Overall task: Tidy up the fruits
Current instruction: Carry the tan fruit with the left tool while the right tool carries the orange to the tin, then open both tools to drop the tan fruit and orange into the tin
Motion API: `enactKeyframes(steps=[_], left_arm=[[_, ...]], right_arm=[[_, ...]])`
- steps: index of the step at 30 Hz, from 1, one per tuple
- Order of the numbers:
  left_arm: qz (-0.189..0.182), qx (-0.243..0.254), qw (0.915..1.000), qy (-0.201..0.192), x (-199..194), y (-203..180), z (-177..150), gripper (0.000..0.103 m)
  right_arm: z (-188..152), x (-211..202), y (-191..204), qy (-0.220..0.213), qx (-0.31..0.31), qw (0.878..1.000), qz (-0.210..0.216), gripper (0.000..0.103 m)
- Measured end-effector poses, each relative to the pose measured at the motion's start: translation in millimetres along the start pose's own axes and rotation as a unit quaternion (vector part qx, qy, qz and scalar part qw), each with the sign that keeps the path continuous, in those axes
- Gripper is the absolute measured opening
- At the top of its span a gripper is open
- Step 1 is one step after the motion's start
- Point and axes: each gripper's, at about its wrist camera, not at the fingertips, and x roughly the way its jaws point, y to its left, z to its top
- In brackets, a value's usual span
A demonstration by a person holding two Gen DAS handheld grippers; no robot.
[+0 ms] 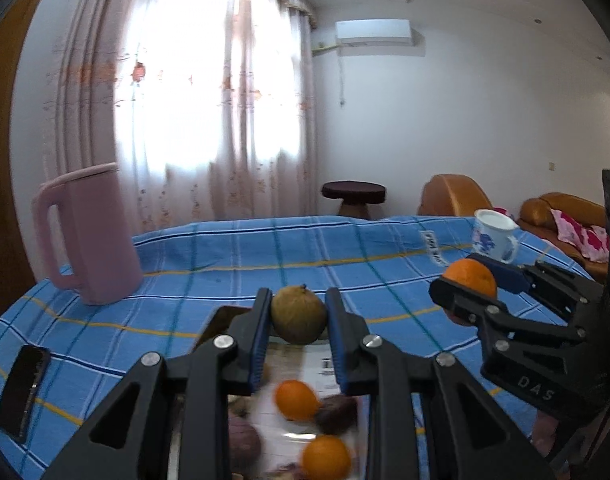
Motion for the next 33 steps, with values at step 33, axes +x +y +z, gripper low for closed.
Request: enactKeyframes(steps=[33], left_arm=[[0.023,-0.046,0.9943,0.094,39.6,61.9,-27.3,0.029]], right_arm=[[-12.8,102.2,63.5,0.136,-0.026,0.989,0.058,0.048]])
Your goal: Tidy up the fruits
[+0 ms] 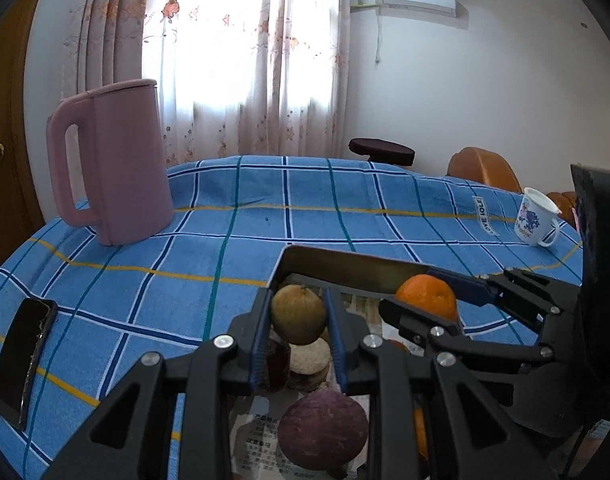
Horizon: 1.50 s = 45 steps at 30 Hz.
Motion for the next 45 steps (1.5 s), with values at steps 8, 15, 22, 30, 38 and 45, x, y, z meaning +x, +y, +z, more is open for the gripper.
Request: enactKeyframes(steps=[8,15,22,30,38,45], left_arm=[[0.003,0.0,1.0,-0.002,-2.5,1.2,0.3,0.053],[0.012,-0.001,0.9995,-0.031,-20.6,0.7,3.9,0.077],[0.018,-0.004,0.9991,-0.039,-25.0,3.0,4.2,0.084],[0.033,-0.023,0.9971,-0.065,-42.1,11.1,4.0,0.103],[0.029,-0.013,0.9961,-0.083,-59.7,3.1,2.0,0.103],[0.026,-0.001,0.9955,-0.091,-71.2,-9.6,1.9,0.103]], right_arm=[[1.0,6.8,3.4,0.015,-0.006,1.0,0.002,0.067],[0.3,0.8,7.3,0.004,-0.011,1.0,-0.001,0.074],[-0.1,-3.9,5.5,-0.004,-0.005,1.0,-0.008,0.074],[3.2,-40.8,2.7,-0.033,-0.013,0.998,-0.06,0.074],[-2.5,-91.3,-15.1,-0.073,-0.004,0.993,-0.091,0.076],[-2.2,-122.5,-14.1,-0.102,-0.007,0.989,-0.108,0.077]])
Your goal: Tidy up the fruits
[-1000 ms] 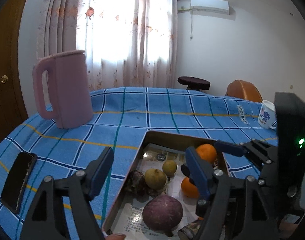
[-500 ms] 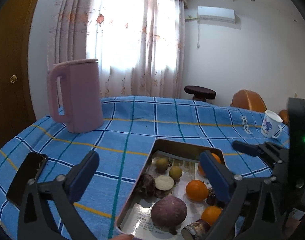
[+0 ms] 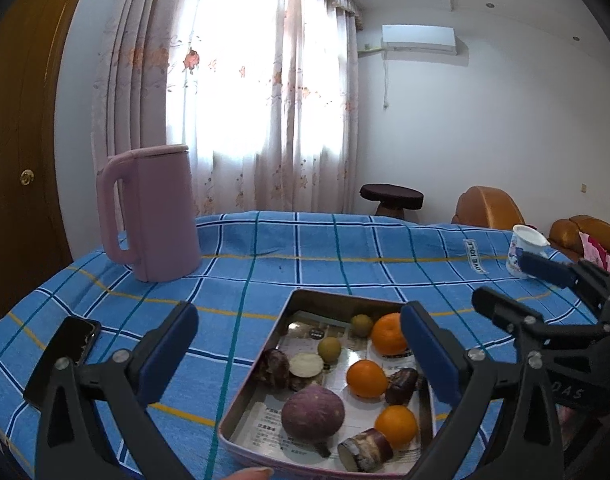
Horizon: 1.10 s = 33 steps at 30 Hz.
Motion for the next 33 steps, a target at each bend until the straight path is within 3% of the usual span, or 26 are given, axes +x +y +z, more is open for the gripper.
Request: enactKeyframes(steps=[6,33], left_arm=[[-0.003,0.001,1.0,-0.001,-4.2,-4.5,-0.6,0.103],[0.018,0.012,0.9998,0.005,-1.8,-4.2,-4.0,0.103]], right_arm=[[3.4,-17.1,-3.3,-0.016,0.0,1.0,-0.009,0.08],[-1.7,-25.8,-1.1,-0.032,0.002,0.999,-0.004,0.082]])
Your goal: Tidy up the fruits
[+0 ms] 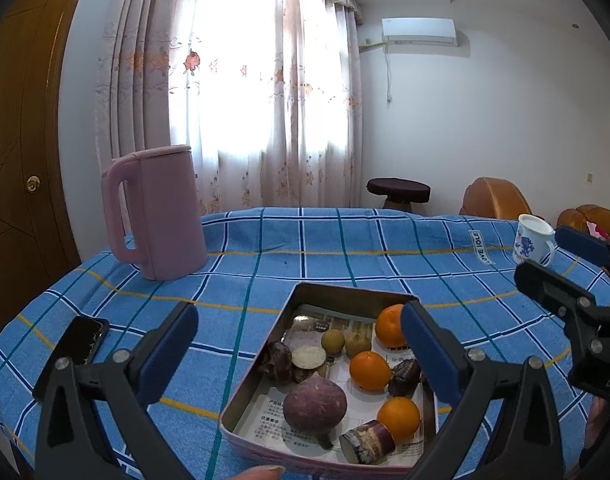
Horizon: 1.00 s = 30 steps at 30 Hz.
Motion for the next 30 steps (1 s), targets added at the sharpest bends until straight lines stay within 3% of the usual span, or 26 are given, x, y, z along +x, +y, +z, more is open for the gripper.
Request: enactKeyframes(steps=[30], left_arm=[[0.007,0.014,0.9998,-0.01,-4.3,-10.2,1.8,0.103]], right_arm=[[-7.0,-5.6,-2.7,0.002,0.003,1.0,-0.007,0.082]])
